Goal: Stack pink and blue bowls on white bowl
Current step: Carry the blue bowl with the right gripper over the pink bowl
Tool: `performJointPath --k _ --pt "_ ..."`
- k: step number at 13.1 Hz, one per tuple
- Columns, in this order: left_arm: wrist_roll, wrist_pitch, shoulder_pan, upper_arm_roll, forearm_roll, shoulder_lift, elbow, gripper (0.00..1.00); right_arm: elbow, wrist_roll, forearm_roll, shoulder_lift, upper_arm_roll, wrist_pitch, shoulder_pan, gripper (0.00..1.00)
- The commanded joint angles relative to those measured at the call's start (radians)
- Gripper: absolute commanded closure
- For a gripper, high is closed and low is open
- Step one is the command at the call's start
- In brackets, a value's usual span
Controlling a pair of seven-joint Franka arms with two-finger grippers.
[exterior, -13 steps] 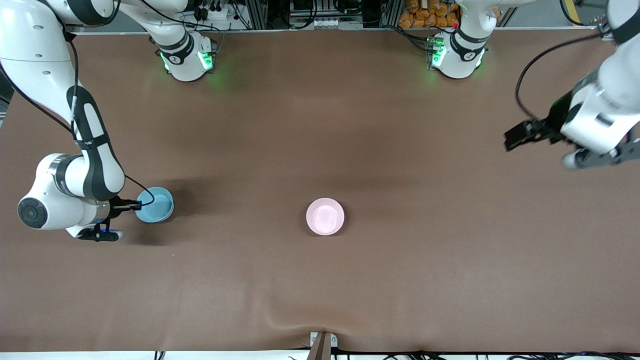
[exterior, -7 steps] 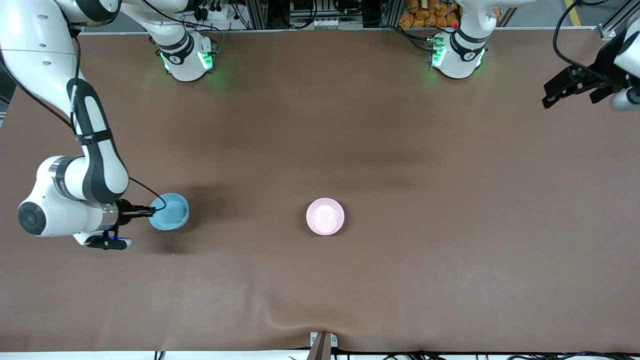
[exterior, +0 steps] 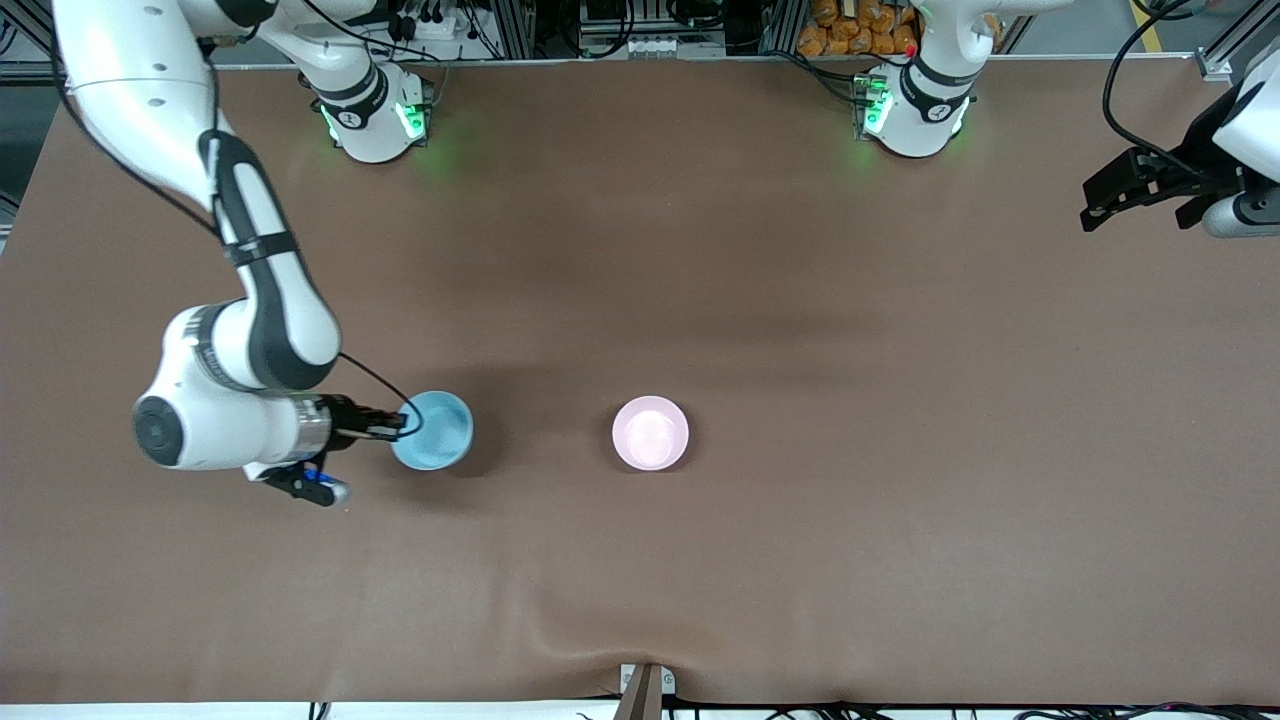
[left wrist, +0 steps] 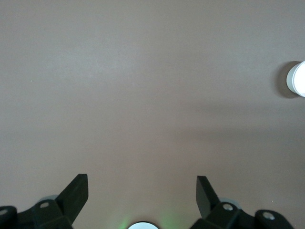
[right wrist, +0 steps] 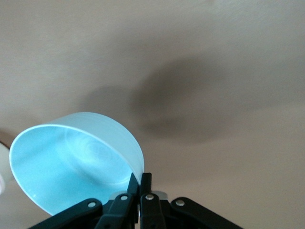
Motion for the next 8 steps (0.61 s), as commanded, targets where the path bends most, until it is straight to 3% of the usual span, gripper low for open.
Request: performJointPath --k 1,4,8 --pt "0.02 0.001 -0.007 0.012 -0.007 -0.004 0.013 0.0 0.047 0.137 0.018 -0.015 -0.009 -0.015 0.085 1.0" --pt "0.019 0.001 0.003 0.011 -0.051 0.005 0.019 0.0 0.08 0.363 0.015 -0.002 -0.011 -0.001 0.211 1.0" --pt "0.006 0.001 -0.009 0.006 -0.042 0.007 0.022 0.0 0.116 0.597 0.016 0.04 -0.011 0.161 0.328 1.0"
